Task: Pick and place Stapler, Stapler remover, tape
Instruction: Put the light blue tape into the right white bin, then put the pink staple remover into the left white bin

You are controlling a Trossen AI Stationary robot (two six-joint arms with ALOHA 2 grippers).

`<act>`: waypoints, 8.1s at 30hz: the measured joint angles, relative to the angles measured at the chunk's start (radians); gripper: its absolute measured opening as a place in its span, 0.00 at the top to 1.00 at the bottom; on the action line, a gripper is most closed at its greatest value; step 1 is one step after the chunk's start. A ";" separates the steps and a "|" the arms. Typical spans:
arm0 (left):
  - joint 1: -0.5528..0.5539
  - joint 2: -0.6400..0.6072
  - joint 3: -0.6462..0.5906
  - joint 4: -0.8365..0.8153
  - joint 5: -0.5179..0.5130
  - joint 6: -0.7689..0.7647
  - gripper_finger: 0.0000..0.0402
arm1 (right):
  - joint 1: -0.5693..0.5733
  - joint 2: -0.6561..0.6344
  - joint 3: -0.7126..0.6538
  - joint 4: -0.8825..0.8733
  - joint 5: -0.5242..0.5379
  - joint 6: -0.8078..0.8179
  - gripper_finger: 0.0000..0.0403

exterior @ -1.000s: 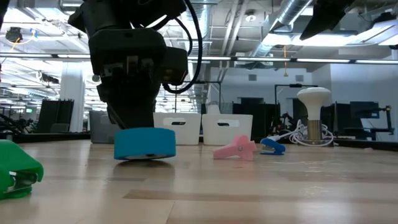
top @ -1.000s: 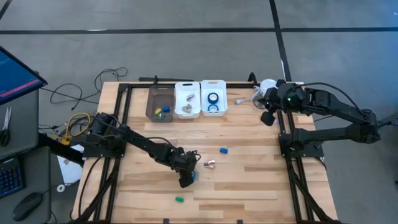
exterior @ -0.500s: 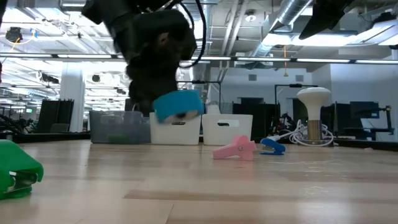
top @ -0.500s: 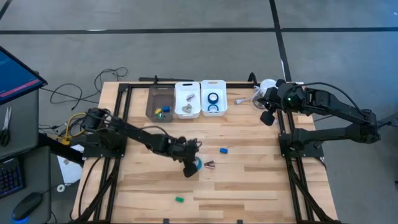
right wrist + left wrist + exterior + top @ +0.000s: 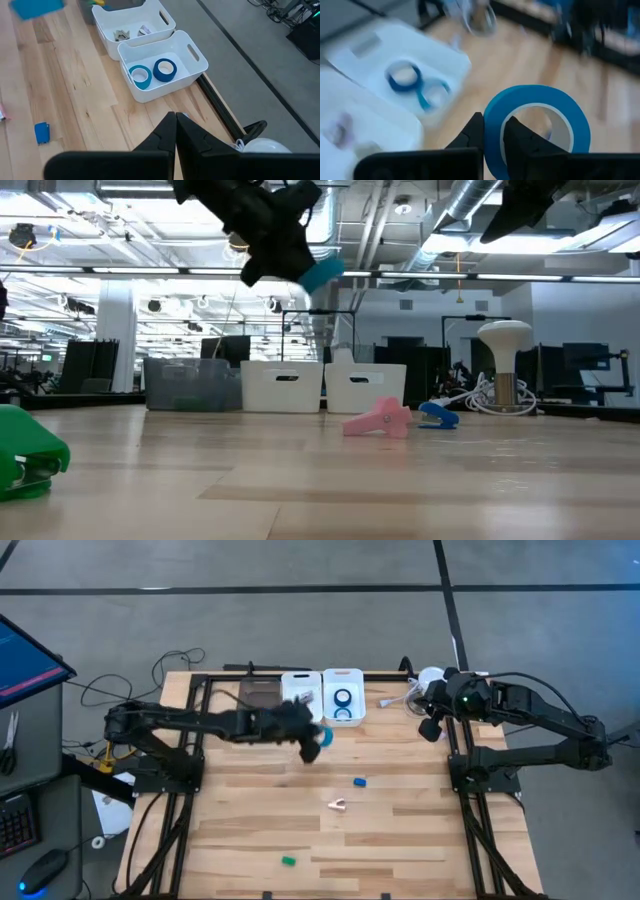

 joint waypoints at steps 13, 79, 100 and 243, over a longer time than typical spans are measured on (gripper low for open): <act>0.228 0.001 0.000 0.226 0.052 0.036 0.94 | 0.000 0.000 0.000 0.032 0.014 0.000 1.00; 0.337 0.522 0.266 0.278 0.183 0.081 0.67 | -0.009 0.000 0.000 0.069 0.030 0.000 1.00; 0.104 0.291 0.266 0.251 0.345 0.253 0.67 | -0.008 0.000 0.000 0.047 0.029 -0.008 1.00; -0.149 0.341 0.105 0.177 0.133 -0.074 1.00 | -0.006 0.000 0.000 0.048 0.026 -0.027 1.00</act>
